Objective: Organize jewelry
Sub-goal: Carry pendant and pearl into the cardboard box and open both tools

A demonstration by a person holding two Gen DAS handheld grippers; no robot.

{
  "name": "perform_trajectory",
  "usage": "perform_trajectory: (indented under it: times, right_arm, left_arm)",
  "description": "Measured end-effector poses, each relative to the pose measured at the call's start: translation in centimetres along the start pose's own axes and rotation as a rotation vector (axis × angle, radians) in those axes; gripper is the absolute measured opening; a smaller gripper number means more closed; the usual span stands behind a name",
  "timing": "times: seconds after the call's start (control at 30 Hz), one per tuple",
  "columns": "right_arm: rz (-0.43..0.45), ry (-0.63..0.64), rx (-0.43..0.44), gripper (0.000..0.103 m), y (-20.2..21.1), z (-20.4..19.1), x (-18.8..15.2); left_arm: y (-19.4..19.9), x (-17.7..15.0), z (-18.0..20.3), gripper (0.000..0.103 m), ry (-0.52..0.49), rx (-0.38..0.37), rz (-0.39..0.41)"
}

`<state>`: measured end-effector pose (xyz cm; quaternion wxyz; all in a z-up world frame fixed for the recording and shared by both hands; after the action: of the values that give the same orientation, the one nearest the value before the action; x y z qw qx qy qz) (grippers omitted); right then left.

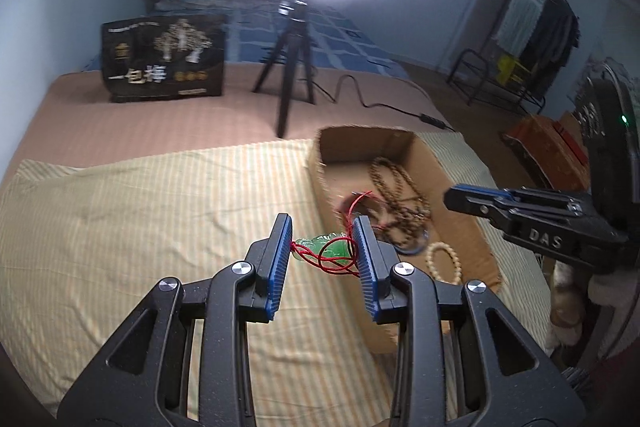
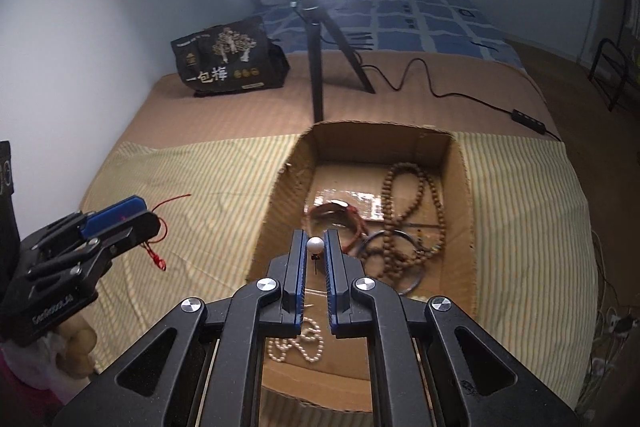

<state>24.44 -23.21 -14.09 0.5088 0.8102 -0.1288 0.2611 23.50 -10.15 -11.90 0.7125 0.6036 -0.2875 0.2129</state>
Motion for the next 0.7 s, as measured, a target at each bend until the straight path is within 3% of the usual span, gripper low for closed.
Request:
perform_trajectory:
  times: [0.7]
  right_arm:
    - [-0.049,-0.068,-0.052,0.007,-0.7,5.7,-2.3]
  left_arm:
    - [-2.6,-3.5,7.8,0.032,-0.087,-0.089,-0.073]
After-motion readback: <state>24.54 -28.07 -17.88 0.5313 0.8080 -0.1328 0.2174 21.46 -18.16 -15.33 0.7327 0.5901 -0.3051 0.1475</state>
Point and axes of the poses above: each gripper's, at about its wrist camera, not at the fingertips, and y roughly against the way its jaws point, z to its right, x to its top, the point moved 8 cm from there along -y, roughly the way its jaws point, and after that the axes turned 11 degrees about x, right-handed, at the moved point
